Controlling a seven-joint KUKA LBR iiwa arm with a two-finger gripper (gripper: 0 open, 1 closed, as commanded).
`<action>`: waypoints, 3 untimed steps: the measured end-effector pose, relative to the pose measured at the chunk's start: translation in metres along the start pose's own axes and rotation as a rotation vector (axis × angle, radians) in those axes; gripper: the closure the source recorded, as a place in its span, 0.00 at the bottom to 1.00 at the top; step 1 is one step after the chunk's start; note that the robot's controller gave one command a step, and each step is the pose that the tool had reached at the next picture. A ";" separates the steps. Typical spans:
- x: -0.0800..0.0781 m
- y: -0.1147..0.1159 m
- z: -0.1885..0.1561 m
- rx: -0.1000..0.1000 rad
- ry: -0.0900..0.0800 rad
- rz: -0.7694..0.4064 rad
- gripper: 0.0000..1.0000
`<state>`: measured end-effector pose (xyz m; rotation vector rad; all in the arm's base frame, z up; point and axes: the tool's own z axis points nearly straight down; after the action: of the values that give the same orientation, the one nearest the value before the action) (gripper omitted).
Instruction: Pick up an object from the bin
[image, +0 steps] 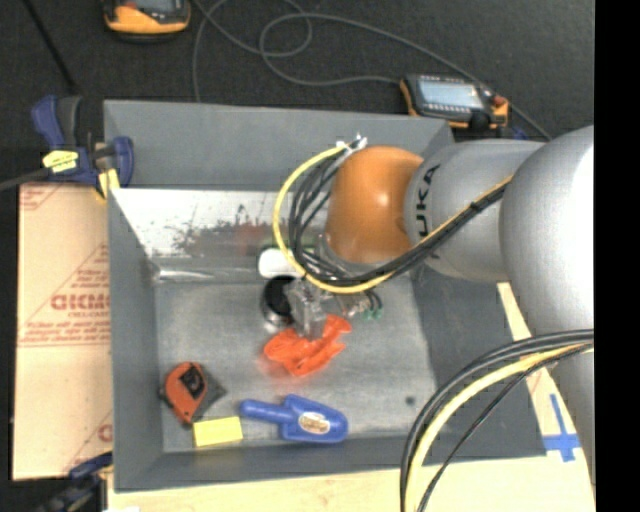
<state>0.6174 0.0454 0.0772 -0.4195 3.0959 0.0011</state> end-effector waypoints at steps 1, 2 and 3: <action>0.004 0.000 0.003 -0.002 0.014 0.001 0.00; 0.002 0.000 0.002 -0.002 0.007 0.001 0.00; -0.031 0.017 0.003 0.001 0.011 -0.033 0.00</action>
Offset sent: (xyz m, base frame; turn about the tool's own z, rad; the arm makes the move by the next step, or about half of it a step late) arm 0.0000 0.0000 0.0000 0.0000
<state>0.6427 0.0704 0.0744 -0.4723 3.0987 -0.0033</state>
